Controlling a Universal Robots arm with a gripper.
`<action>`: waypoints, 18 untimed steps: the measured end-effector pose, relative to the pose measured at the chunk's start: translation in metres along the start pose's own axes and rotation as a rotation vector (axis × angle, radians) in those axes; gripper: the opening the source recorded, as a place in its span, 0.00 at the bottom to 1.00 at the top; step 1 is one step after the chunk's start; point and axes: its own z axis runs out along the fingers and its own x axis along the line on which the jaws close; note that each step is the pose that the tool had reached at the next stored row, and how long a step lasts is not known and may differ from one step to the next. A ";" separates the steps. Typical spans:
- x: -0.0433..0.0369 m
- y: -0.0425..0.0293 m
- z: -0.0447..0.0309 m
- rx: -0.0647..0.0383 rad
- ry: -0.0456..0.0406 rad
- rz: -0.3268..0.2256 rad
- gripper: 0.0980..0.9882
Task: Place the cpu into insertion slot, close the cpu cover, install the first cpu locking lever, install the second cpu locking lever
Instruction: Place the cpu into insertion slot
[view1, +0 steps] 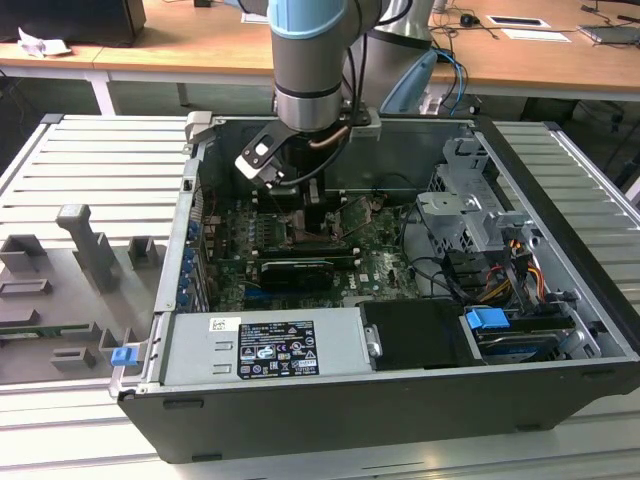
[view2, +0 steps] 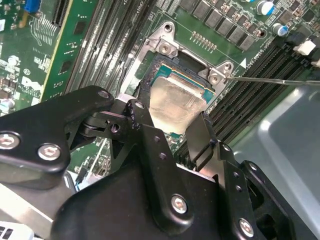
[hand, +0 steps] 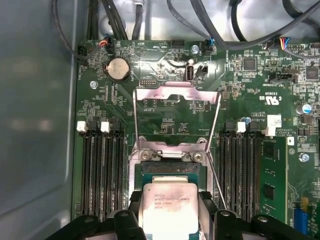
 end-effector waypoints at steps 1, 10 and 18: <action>0.0000 -0.0001 0.0013 0.000 -0.0002 0.002 0.48; -0.0001 0.0025 0.0076 0.001 -0.0030 0.022 0.48; -0.0003 0.0033 0.0133 0.002 -0.0081 0.022 0.48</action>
